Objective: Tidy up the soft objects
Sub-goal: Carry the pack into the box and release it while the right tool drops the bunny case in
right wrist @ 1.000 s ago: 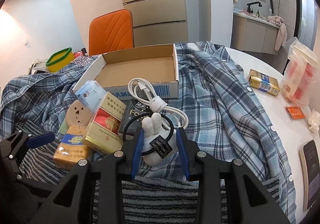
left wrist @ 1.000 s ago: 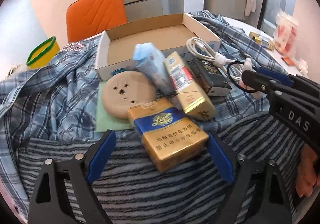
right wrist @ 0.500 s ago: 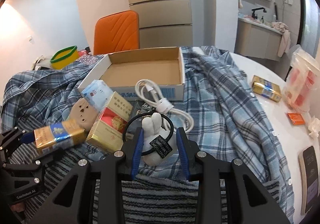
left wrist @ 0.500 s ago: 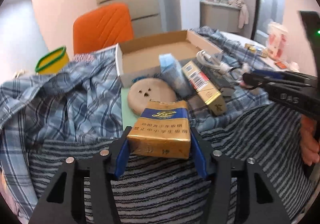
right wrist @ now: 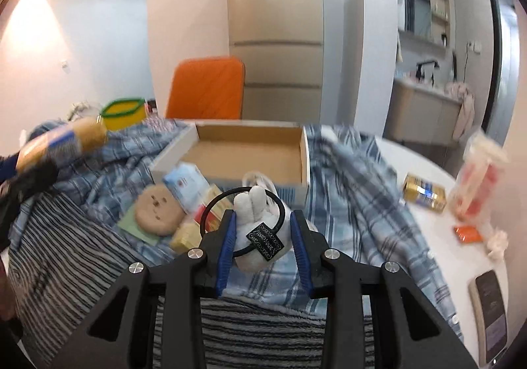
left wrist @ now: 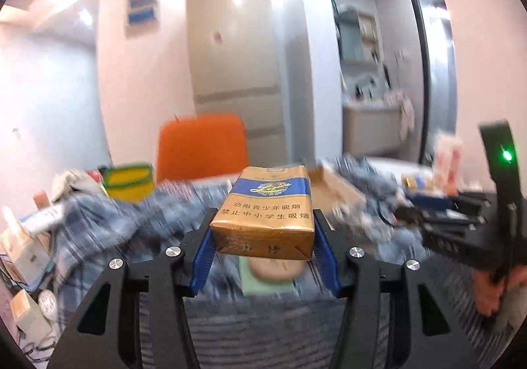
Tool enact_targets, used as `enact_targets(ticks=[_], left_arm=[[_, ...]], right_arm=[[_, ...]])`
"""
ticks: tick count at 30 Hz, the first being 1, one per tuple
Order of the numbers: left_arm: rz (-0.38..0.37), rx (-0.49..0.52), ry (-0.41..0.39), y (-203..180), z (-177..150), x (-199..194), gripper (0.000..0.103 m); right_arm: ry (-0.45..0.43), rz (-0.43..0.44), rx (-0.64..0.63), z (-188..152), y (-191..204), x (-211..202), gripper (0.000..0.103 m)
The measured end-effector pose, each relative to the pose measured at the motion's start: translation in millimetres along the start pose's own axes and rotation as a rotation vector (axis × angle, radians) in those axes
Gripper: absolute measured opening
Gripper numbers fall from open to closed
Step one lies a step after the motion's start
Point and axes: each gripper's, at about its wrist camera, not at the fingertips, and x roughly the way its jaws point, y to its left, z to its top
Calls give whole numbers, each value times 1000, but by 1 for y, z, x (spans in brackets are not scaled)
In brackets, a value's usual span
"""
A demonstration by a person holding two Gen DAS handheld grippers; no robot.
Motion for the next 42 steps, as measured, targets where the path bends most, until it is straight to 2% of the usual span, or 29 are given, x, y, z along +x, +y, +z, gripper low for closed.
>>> enact_targets(ticks=[5,11,16,20,22,27,33,36,39,42], left_arm=[[41,-8,-153,3,17,-4,53],[27,-28,-178,9,37,13,53],[8,-51,-305,13,46,23,53],[10,-49,-339,11,52,46,53],[12,-54,-354,12,54,56,53],[37,-62,-380,12,47,81,54],[69,-41,-307,12,27,115,54],[72,-67,-226,16,18,130,54],[65,-89,-203,19,18,132,54],[52,-70,-162,13,19,139,54]], right_arm=[[-127,-28,-30,24,5,-24,35],[-240,-58,-36,60,11,-37,35],[-356,-60,-32,86,16,-37,35],[-456,-43,-16,101,18,-23,35],[-492,-65,-14,104,20,-8,36],[-465,-81,23,103,20,42,36],[-403,-124,1,81,20,85,36],[-353,-99,5,79,16,97,36],[-324,-93,6,76,11,103,36],[-240,-85,5,73,11,119,36]])
